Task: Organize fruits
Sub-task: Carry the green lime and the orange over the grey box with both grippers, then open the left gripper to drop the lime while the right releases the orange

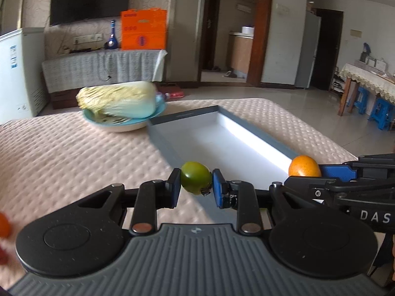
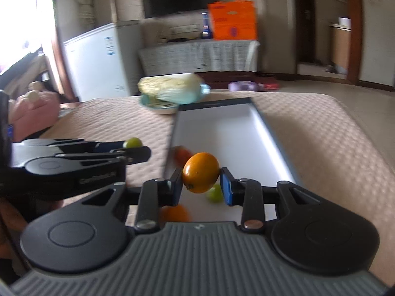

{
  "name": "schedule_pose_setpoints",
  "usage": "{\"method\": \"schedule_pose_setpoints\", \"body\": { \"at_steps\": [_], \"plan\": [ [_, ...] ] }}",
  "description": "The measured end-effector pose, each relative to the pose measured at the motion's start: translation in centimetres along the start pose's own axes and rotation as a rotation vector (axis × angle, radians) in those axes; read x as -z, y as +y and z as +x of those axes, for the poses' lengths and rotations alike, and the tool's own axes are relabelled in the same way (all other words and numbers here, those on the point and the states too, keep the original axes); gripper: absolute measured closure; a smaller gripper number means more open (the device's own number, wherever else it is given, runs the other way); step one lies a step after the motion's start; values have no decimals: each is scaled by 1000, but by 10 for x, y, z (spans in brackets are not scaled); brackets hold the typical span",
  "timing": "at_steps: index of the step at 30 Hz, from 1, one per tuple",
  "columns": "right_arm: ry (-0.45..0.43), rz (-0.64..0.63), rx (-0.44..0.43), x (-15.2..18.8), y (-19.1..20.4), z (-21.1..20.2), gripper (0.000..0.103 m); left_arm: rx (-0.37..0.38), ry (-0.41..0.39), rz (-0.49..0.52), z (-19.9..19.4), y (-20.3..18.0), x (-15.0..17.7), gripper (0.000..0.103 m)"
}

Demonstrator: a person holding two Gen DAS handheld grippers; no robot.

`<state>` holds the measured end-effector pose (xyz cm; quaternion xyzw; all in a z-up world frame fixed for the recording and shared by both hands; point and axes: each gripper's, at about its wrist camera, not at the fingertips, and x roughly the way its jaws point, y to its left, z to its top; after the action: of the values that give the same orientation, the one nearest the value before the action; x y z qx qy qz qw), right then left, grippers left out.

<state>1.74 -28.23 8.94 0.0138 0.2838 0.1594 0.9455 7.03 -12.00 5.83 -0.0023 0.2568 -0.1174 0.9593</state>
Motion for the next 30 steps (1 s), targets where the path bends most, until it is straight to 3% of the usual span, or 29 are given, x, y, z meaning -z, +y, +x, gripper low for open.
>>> {"method": "schedule_pose_setpoints", "body": {
  "at_steps": [14,16,18,22,30],
  "plan": [
    [90,-12,128,2,-38,48,67,89,43,54,78,-33,-11,70],
    [116,-8,136,4,-43,59,66,101,48,55,81,-34,-10,64],
    [152,-30,147,7,-44,70,66,102,39,61,81,-34,-9,52],
    [163,-108,216,14,-36,74,62,104,40,54,82,-32,-9,52],
    [197,-40,330,26,-29,55,63,101,52,45,82,-24,-4,52]
  ]
}}
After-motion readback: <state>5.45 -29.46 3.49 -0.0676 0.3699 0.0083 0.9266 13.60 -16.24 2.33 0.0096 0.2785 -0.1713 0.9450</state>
